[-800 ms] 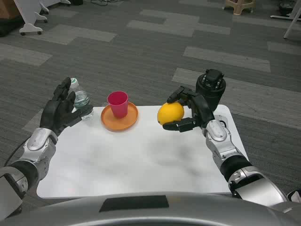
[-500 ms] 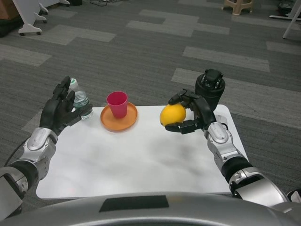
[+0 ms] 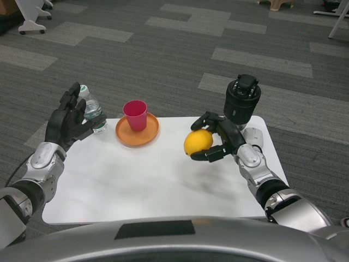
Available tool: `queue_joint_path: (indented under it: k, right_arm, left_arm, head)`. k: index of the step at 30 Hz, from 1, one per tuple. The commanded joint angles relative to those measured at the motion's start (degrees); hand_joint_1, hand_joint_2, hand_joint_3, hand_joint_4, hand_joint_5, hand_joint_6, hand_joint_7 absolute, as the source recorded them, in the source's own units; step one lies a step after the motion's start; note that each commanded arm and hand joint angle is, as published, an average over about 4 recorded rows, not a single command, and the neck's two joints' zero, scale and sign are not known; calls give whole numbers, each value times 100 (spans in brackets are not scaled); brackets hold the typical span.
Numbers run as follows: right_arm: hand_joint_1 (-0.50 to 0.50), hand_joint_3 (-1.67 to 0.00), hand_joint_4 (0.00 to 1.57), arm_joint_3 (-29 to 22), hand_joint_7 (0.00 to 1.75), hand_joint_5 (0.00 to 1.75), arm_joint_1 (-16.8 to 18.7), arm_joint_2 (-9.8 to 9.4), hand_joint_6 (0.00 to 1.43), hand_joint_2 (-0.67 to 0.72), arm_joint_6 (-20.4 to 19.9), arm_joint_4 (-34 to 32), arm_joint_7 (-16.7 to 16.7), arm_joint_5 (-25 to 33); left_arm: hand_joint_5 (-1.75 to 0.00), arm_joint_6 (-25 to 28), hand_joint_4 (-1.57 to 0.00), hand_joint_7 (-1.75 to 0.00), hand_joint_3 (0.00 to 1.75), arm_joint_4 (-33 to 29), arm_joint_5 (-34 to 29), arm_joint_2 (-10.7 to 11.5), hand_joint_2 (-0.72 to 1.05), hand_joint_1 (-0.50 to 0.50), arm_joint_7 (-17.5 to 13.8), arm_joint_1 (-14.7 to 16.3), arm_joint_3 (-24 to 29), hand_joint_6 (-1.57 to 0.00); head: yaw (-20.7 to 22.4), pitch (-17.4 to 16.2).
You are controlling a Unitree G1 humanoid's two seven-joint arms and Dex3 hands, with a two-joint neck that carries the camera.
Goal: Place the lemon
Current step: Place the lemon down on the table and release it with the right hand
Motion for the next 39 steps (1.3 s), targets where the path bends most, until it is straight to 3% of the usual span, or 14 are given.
queue_joint_path:
  k: [1,9,19,28,32,35,39]
  right_arm:
    - [41,-56,49,97,112,167,-156,-30,39,-41,28,166,-8,-302]
    - [40,-56,49,529,105,165,-358,-21,36,-41,116,559,-8,-506]
    - [42,-56,43,1654,105,165,-718,23,36,-41,400,1106,-8,-425]
    - [42,-63,24,1898,112,172,-846,58,31,-45,595,1431,-23,-324]
    - [42,-79,7,1896,112,172,-861,60,14,-53,646,1491,-28,-328]
    - [36,-91,3,1868,103,160,-865,67,3,-54,672,1548,-23,-300]
    - [24,-89,0,1760,70,153,-863,73,0,-48,679,1574,-8,-247]
  left_arm:
    - [0,-39,0,0,9,8,22,-7,78,50,-14,-43,37,0]
    - [0,-39,0,0,9,8,22,-7,78,50,-14,-43,37,0]
    - [0,-39,0,0,4,8,22,-12,78,50,-12,-34,42,0]
    - [0,-39,0,0,7,-8,22,-16,78,50,-3,-1,79,0]
    - [0,-39,0,0,9,-10,22,-16,78,50,-3,1,88,0]
    - [0,-46,0,0,4,-10,22,-16,78,50,-3,8,99,0]
    - [0,-48,0,0,9,-10,22,-16,78,50,-3,10,108,0]
  head:
    - [7,-35]
    - [16,-86]
    - [20,-139]
    - [50,-150]
    - [50,-146]
    - [50,-146]
    - [49,-147]
